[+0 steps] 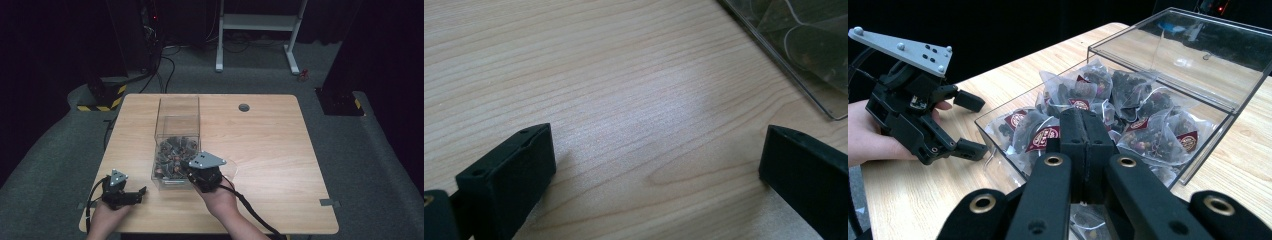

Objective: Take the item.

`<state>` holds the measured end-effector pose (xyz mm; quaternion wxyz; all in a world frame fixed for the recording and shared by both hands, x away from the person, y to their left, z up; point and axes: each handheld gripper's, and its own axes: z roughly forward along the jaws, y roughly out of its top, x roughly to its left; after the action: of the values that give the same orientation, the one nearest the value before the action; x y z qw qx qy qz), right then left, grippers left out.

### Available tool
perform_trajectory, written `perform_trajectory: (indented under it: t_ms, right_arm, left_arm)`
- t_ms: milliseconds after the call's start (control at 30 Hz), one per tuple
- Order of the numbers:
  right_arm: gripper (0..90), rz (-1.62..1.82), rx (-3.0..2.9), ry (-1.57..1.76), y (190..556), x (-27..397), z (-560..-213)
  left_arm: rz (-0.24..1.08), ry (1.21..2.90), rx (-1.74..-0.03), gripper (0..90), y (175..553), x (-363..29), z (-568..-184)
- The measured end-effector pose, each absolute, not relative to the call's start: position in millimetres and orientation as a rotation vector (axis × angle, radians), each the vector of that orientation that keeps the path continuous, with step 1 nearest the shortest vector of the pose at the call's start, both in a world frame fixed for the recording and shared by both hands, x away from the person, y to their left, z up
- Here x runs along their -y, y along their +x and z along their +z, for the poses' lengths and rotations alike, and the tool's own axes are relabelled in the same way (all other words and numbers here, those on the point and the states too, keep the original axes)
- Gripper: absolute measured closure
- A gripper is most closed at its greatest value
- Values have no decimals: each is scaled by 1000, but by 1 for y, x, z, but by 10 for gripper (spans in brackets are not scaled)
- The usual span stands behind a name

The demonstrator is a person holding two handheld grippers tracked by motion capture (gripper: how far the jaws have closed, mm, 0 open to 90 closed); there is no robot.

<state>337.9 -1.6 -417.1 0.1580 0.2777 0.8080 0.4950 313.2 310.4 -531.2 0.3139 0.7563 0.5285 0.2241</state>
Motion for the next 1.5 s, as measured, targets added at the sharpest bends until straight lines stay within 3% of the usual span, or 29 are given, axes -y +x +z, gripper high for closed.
perform_trajectory:
  t_ms: [1500]
  right_arm:
    - [900, 1495, -2196, 763, 338, 24, -395]
  left_arm:
    - [593, 1983, -1400, 20, 313, -310, -531]
